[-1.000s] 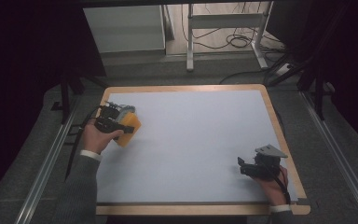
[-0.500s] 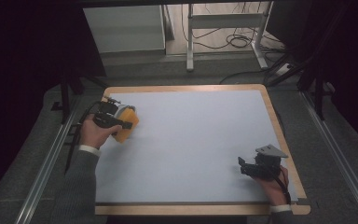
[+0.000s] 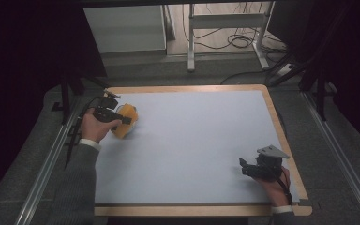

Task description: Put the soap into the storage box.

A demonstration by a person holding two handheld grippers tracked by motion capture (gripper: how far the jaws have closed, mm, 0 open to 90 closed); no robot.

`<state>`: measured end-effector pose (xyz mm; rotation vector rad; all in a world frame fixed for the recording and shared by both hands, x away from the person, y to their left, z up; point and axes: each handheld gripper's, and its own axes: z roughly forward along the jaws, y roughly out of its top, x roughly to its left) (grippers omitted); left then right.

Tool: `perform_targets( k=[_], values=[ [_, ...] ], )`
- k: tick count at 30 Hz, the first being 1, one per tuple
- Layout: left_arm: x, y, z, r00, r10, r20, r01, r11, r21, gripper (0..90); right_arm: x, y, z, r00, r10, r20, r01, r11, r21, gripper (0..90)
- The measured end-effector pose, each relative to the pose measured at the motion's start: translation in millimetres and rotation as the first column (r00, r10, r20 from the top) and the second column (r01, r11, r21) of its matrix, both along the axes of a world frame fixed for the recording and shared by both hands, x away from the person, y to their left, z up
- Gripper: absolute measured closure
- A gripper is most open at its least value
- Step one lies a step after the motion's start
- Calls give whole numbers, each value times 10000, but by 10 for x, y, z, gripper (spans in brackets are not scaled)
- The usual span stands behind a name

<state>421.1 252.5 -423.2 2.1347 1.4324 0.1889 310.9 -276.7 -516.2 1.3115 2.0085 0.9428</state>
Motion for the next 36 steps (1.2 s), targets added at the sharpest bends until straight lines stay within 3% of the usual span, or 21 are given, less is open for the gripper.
perform_targets(
  k=[14,21,26,28,36],
  values=[
    [265,21,-10,9996,253,-134,-254,9996,-119,612,5,-12,-6,10000,-48,-14,48,10000,6,66],
    [403,113,-104,9972,740,-56,-741,9971,-190,611,0,-4,1,10000,-27,31,27,10000,-33,66],
    [478,167,-183,9944,999,-355,-1006,9947,-188,612,5,-18,-1,10000,-77,36,78,10000,-20,66],
    [504,202,-191,9920,1237,-263,-1243,9920,-240,612,4,-13,-1,10000,-63,23,63,10000,-44,66],
    [598,211,-259,9894,1395,-414,-1409,9895,-331,611,9,-7,-11,10000,-38,13,39,9999,-105,66]
  ],
)
